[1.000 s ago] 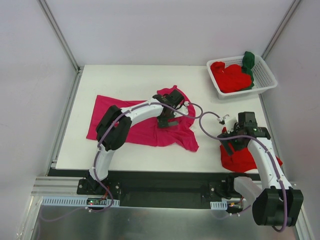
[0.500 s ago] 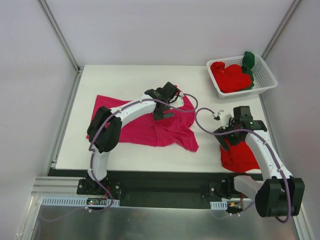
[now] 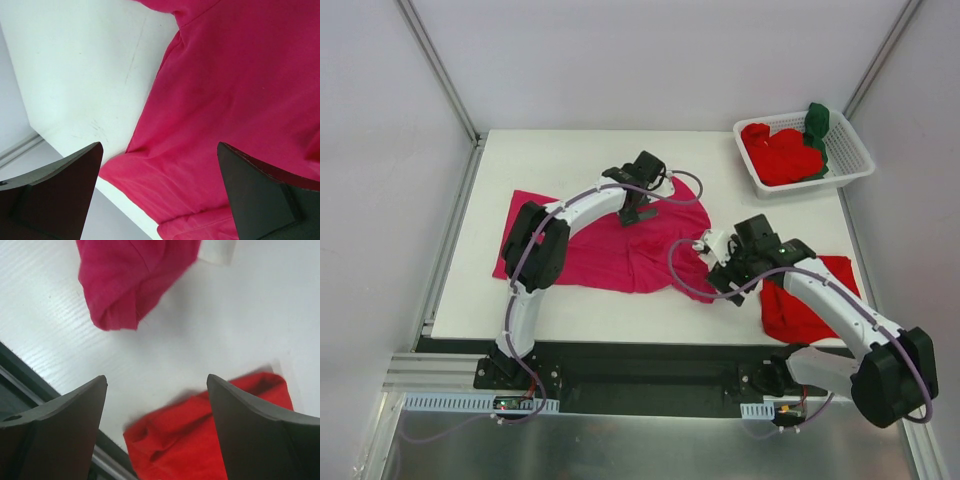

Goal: Fold and stack the t-shirts

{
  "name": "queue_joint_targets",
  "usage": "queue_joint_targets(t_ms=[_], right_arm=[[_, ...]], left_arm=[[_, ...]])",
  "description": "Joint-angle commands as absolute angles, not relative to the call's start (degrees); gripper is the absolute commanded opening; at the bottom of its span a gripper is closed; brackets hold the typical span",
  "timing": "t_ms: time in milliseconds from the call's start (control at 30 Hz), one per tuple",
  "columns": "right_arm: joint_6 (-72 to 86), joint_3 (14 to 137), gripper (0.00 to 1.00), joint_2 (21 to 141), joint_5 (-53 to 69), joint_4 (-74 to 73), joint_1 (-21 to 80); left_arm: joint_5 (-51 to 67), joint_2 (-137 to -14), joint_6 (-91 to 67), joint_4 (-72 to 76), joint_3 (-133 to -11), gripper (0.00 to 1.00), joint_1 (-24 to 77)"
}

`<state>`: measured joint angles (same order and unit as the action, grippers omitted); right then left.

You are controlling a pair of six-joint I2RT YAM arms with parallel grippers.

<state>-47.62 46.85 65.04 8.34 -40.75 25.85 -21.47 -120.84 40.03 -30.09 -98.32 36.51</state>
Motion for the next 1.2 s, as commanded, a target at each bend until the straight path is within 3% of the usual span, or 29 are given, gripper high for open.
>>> queue_joint_targets(t_ms=[0, 233, 733, 1167], right_arm=[[-48.8, 45.1, 0.85, 66.8, 7.0, -31.5, 30.4], [-50.9, 45.3, 0.86, 71.7, 5.5, -20.5, 34.2], [-49.2, 51.2, 0.85, 79.0, 11.9, -22.8, 36.6], [-52.4, 50.0, 0.85, 80.6, 13.0, -28.2, 38.1]], left_arm=[[-20.4, -123.0, 39.6, -30.1, -102.3, 0.99, 34.9], [-19.8, -124.7, 39.4, -30.2, -105.1, 0.99, 34.4], [-21.1, -121.9, 39.8, -30.2, -100.6, 0.99, 34.1], [-21.0, -105.8, 38.7, -36.6, -90.7, 0.99, 31.2]])
